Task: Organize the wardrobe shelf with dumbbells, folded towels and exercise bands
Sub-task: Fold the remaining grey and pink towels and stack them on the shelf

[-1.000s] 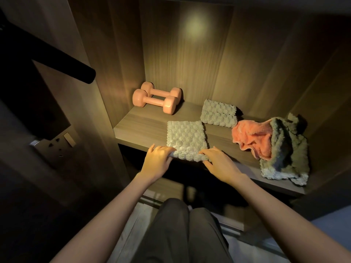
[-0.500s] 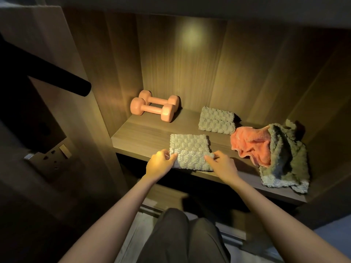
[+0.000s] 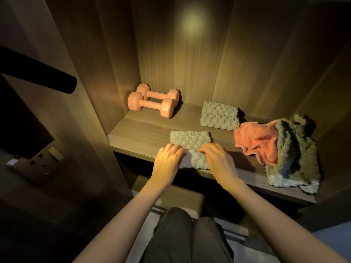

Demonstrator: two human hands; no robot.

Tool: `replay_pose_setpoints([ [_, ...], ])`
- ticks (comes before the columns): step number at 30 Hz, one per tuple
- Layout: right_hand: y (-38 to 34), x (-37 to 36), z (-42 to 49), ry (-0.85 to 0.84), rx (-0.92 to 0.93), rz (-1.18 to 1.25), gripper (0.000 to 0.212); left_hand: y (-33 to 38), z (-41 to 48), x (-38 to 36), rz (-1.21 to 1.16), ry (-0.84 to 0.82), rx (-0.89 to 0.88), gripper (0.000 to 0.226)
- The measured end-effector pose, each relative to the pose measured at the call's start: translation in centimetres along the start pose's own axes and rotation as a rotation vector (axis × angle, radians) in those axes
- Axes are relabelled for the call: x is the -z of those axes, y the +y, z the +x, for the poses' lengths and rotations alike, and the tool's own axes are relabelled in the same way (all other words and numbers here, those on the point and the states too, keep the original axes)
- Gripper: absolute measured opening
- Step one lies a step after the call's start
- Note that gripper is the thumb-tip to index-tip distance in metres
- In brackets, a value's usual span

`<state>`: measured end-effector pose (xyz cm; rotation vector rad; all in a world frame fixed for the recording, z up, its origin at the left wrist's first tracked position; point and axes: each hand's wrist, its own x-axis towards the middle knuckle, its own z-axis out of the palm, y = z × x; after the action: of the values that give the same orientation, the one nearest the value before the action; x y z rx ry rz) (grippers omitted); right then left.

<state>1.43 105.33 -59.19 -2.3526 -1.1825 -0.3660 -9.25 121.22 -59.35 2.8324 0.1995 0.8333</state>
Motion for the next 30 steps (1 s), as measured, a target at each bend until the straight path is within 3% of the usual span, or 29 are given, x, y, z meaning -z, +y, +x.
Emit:
replay_pose_setpoints([
  [3, 0.6, 0.1, -0.6, -0.221, 0.088, -0.052, 0.057, -0.6, -1.0, -0.3, -0.085, -0.073, -0.044, 0.032],
  [5, 1.3, 0.4, -0.8, -0.349, 0.082, -0.056, 0.059, -1.2, -2.0, -0.3, -0.114, -0.124, -0.064, 0.038],
  [10, 1.9, 1.5, -1.4, -0.488, 0.093, -0.075, 0.070, -1.9, -2.3, 0.5, -0.084, -0.292, -0.088, 0.059],
  [15, 1.7, 1.7, -1.9, -0.420, -0.036, 0.063, 0.056, -1.4, -1.6, 1.2, -0.192, -0.230, 0.007, 0.039],
  [20, 2.1, 2.8, -1.4, -0.435, -0.270, 0.229, 0.042, -1.4, -0.5, 2.0, -0.452, -0.312, 0.287, 0.036],
  [23, 2.1, 2.8, -0.9, -0.314, -0.367, 0.312, 0.040, -0.9, 0.3, 1.9, -0.511, -0.292, 0.466, 0.023],
  [26, 2.0, 2.0, -0.3, -0.184, -0.508, 0.401, 0.036, -0.7, 1.2, 1.3, -0.521, -0.273, 0.622, 0.036],
  [30, 1.5, 1.0, 0.1, -0.022, -0.554, 0.414, 0.034, -0.7, 2.1, 0.4, -0.501, -0.218, 0.748, 0.032],
])
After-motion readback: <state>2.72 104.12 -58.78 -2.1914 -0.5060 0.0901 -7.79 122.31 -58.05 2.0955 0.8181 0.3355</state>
